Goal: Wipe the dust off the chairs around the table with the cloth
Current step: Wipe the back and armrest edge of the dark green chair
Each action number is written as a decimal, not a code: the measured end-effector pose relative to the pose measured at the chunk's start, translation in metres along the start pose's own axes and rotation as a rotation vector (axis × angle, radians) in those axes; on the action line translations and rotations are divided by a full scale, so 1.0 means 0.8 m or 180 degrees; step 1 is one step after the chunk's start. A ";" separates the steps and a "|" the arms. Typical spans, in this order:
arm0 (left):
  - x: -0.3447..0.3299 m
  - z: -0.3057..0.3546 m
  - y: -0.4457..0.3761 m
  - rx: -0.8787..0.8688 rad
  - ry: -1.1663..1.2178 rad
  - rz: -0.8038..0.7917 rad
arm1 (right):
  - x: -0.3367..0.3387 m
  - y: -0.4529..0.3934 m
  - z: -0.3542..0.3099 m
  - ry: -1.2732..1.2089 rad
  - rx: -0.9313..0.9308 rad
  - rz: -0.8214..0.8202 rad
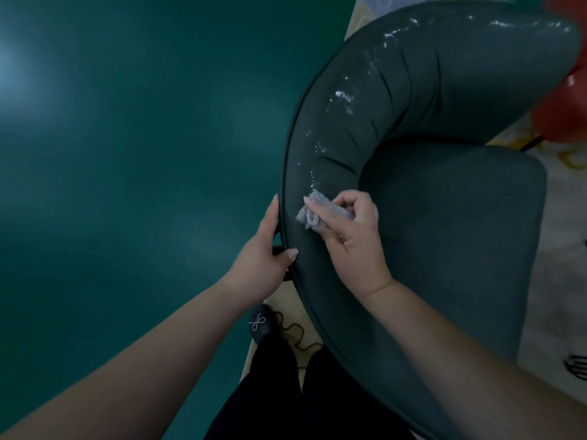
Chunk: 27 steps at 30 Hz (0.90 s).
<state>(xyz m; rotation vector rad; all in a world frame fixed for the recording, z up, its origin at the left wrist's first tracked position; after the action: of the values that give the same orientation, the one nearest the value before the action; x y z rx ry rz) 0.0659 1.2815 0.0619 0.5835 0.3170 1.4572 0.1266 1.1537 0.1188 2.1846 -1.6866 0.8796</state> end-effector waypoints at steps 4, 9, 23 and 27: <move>-0.001 0.005 -0.001 -0.0059 -0.0161 -0.0150 | 0.002 0.058 -0.003 0.0137 0.0087 -0.0266; -0.001 0.002 -0.003 -0.0082 -0.0081 -0.0130 | 0.004 0.007 0.003 0.0045 -0.0188 0.0252; -0.001 0.000 -0.004 0.0039 -0.0093 -0.0029 | 0.012 0.013 0.031 -0.0548 -0.0504 0.0511; -0.002 -0.002 -0.003 0.0127 -0.0083 0.0012 | 0.020 0.056 0.042 -0.0892 -0.0613 0.0409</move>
<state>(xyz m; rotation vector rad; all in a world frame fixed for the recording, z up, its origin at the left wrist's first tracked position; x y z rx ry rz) 0.0669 1.2804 0.0591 0.6352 0.3254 1.4484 0.0978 1.1095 0.0943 2.1666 -1.9664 0.4295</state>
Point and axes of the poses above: each hand's wrist, its own y-axis away from the middle knuckle, its own x-axis out of the back of the hand, z = x × y, the point moved 10 cm from there along -y, towards the middle knuckle, and after that the axes turned 4 degrees about -y, right-handed, at the moved point
